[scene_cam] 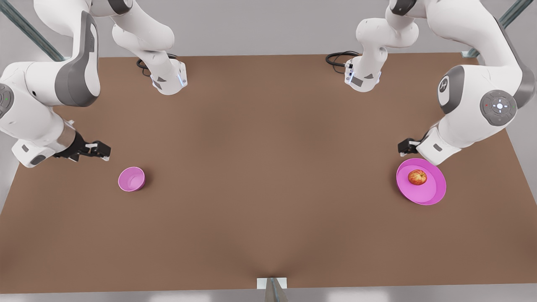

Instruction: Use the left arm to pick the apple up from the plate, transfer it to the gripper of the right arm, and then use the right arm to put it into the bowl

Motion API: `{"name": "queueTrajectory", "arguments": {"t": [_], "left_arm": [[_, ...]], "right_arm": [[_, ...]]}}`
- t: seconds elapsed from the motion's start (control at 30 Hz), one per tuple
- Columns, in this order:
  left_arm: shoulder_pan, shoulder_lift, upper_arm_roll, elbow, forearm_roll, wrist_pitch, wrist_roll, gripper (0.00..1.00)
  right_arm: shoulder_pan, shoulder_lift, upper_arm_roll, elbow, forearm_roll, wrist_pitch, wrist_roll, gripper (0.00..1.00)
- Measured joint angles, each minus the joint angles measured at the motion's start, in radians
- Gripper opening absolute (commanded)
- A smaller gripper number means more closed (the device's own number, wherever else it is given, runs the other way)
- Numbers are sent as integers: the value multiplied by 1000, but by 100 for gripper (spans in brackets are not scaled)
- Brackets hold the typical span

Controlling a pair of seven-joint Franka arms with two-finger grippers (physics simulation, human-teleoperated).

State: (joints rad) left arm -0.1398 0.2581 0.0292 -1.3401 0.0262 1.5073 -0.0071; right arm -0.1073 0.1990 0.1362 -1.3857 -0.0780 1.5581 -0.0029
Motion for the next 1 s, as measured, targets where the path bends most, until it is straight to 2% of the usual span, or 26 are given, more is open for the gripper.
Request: {"name": "queueTrajectory", "arguments": {"t": [0.13, 0.4, 0.57, 0.73, 1.0], "left_arm": [[17, 46, 1, -19, -7, 42, 2, 100], [223, 102, 5, -432, -51, 421, 47, 100], [309, 113, 8, -610, -52, 676, 129, 100], [359, 172, 8, -647, -53, 841, 209, 100], [360, 228, 7, -703, -56, 970, 298, 100]], "right_arm": [[1, 0, 1, 0, -1, 20, 1, 100], [1, 0, 3, 0, 0, 36, 2, 100], [2, 0, 3, 0, 0, 40, 2, 100], [1, 0, 3, 0, 0, 41, 2, 100], [0, 0, 3, 0, 1, 42, 1, 100]]}}
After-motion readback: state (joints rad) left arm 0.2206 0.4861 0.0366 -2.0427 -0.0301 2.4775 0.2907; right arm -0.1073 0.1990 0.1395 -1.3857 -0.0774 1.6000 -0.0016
